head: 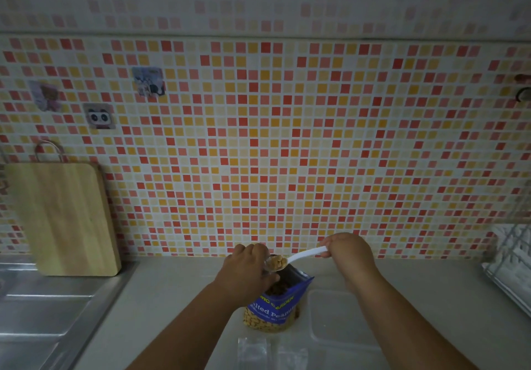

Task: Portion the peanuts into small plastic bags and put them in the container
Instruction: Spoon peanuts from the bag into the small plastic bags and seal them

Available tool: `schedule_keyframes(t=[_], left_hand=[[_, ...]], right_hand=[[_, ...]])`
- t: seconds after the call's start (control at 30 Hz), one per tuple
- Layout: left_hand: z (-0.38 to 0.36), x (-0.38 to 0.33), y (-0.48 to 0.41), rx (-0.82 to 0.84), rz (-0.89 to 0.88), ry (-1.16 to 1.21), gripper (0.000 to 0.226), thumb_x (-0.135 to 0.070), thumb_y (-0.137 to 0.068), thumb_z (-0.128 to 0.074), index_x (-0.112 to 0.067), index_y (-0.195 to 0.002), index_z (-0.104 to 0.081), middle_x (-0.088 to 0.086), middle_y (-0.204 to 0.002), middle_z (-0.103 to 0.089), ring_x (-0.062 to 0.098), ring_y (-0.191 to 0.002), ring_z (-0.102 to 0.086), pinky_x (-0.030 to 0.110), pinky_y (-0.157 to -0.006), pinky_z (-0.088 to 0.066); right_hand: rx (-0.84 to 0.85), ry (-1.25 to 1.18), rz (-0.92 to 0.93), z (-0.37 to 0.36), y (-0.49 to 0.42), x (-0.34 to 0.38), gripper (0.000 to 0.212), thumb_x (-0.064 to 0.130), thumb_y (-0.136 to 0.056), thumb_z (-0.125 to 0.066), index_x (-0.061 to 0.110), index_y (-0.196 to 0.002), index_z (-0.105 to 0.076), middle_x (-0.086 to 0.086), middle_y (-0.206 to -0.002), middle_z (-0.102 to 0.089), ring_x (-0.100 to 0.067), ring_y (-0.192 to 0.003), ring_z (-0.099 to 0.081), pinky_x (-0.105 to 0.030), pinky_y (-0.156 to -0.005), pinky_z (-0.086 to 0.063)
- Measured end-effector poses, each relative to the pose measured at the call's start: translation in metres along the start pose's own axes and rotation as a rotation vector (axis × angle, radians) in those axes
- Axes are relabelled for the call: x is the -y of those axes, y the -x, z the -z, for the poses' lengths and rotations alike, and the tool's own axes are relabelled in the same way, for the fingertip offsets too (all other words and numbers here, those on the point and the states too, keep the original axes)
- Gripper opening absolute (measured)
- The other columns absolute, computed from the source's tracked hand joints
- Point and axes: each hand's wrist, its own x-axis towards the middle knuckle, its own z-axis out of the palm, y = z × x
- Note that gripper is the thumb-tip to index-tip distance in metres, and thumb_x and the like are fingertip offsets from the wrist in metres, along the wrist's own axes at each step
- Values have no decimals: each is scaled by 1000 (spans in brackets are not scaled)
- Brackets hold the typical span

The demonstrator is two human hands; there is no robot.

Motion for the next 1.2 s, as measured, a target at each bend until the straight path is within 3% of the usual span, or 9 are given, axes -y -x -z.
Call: schedule_keyframes(t=[0.07,0.17,0.5,0.7,0.8,0.9,1.0,1.1,1.2], left_hand=[[-3,-4,-2,-10,-9,-3,52,-49,-87,-51,-18,-127,-40,0,-128,-50,22,-113,-41,32,-92,-37],[-7,-12,-6,-82,-3,93,48,-47,-89,-50,-16,-125,-42,3,-122,-54,22,-107,-44,32,-90,-37],[12,-6,8,-166,218,921,23,-40,-91,-53,-29,-110,-46,-4,-108,-53,4,-92,-55,16,-67,-47],[24,-4,32,-178,231,1543,19,-29,-93,-46,-31,-111,-52,1,-101,-64,8,-90,-62,29,-87,-48],[21,-6,41,-127,206,1691,41,-40,-86,-45,-24,-123,-51,6,-120,-64,24,-100,-63,39,-91,-50],[15,-11,51,-42,228,1760,44,-38,-90,-39,-17,-124,-57,11,-121,-66,32,-111,-62,46,-99,-46],[6,-17,59,81,230,1743,48,-32,-98,-21,-20,-124,-60,10,-126,-63,29,-118,-59,50,-102,-45],[4,-22,64,91,223,1706,50,-28,-98,-17,-19,-128,-57,-2,-130,-61,15,-117,-60,31,-89,-54],[3,-22,69,80,178,1686,46,-29,-96,-26,-17,-127,-58,-3,-134,-58,13,-119,-58,27,-92,-52]], right_hand=[[-88,-143,44,-1,6,10,31,16,-94,-48,16,-122,-61,3,-89,-61,-17,-95,-55,-27,-89,-46],[-282,-400,221,-6,26,26,26,12,-92,-47,13,-101,-71,-5,-99,-70,-21,-86,-64,-35,-80,-53],[-936,-127,579,32,76,37,18,11,-87,-51,11,-95,-67,-5,-82,-65,-20,-85,-54,-34,-72,-49],[-385,-52,315,-53,36,14,25,17,-92,-46,23,-108,-65,-3,-102,-62,-19,-94,-55,-26,-77,-44],[-396,7,361,-78,31,5,26,26,-93,-45,25,-110,-65,2,-111,-62,-20,-107,-48,-29,-90,-40],[-483,-402,453,-79,48,14,18,30,-90,-56,24,-100,-71,7,-101,-65,-11,-99,-54,-21,-85,-40],[-152,-969,430,-77,73,27,15,25,-88,-62,22,-77,-71,4,-78,-72,-4,-76,-67,-12,-70,-49],[-36,-1101,390,-85,81,27,14,21,-87,-63,13,-78,-70,-6,-88,-74,-20,-89,-69,-30,-83,-55],[25,-1187,393,-89,83,22,16,13,-88,-60,14,-74,-67,-3,-79,-73,-15,-78,-67,-24,-75,-52]])
